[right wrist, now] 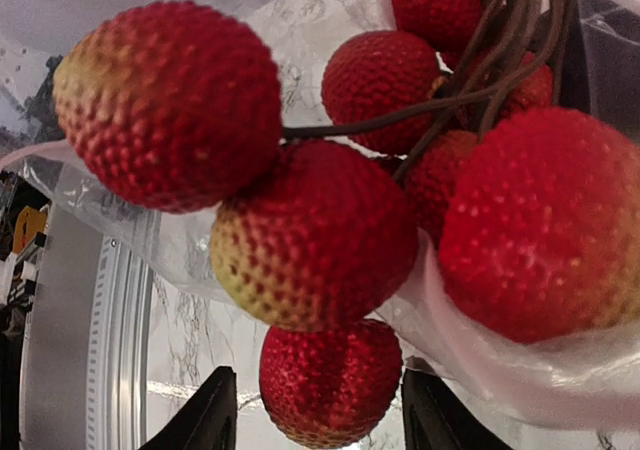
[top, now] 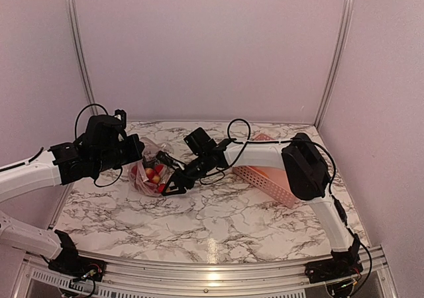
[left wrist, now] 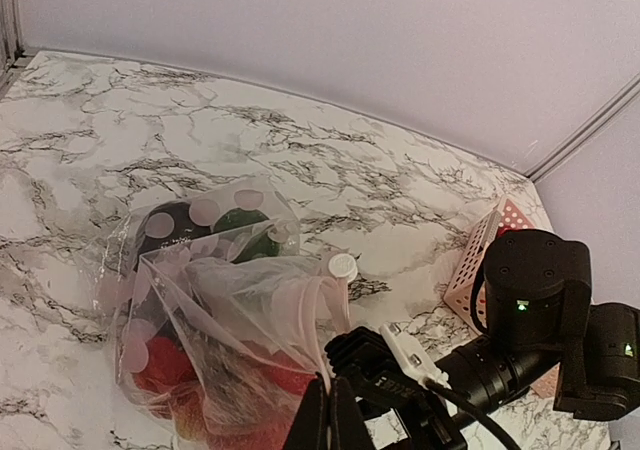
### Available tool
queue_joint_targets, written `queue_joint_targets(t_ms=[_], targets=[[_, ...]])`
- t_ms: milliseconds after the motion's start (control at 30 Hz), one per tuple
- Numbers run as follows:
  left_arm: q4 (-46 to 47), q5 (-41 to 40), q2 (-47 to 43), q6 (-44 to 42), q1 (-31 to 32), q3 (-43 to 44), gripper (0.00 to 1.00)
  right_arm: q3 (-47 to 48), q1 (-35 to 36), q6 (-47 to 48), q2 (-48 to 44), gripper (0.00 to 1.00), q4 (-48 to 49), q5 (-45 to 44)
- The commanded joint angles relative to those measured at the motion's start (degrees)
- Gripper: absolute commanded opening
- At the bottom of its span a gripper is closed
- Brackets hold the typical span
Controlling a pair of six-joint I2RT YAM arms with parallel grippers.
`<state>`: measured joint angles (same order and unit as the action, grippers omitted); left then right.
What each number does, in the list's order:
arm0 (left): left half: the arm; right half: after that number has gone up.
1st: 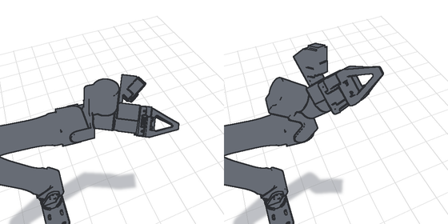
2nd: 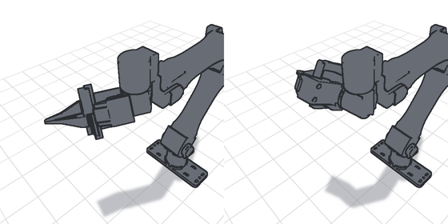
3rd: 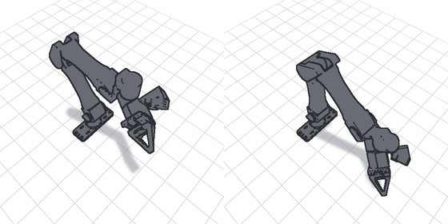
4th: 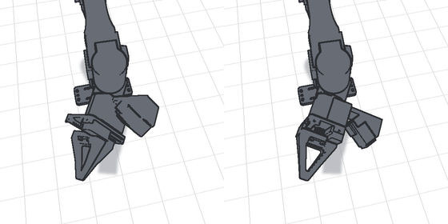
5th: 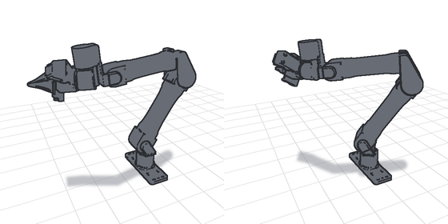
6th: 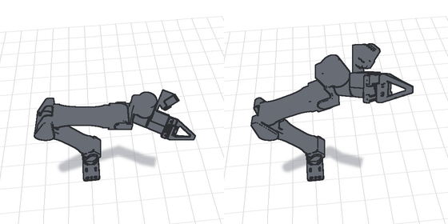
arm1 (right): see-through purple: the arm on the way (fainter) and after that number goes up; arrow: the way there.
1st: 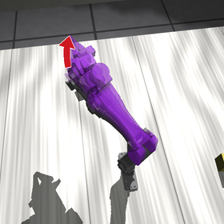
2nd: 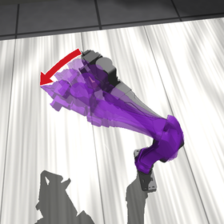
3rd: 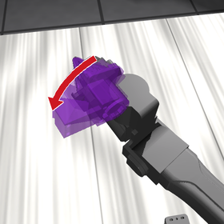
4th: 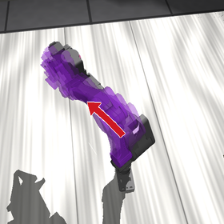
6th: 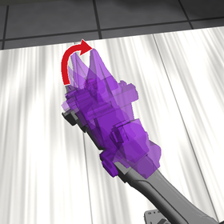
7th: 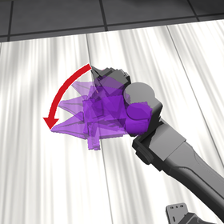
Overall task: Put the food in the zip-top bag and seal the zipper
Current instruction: Adjust the fake fruit in the zipper food storage bag.
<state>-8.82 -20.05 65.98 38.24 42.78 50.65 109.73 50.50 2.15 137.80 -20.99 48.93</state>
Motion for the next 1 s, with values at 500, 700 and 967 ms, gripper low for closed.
queue_joint_targets(t_ms=[500,700,967], targets=[[2.8,1.5,1.0,1.1,-0.3,-1.0,0.0,3.0,0.6,-6.1,2.0,0.4,1.6,0.5],[2.9,1.7,1.1,1.5,-0.4,-1.1,0.0,3.5,0.6,-7.1,2.2,0.23,1.6,1.8],[3.3,1.5,1.1,1.6,-0.3,-1.6,0.0,-4.0,-0.5,-6.6,-7.3,0.04,3.1,4.0]])
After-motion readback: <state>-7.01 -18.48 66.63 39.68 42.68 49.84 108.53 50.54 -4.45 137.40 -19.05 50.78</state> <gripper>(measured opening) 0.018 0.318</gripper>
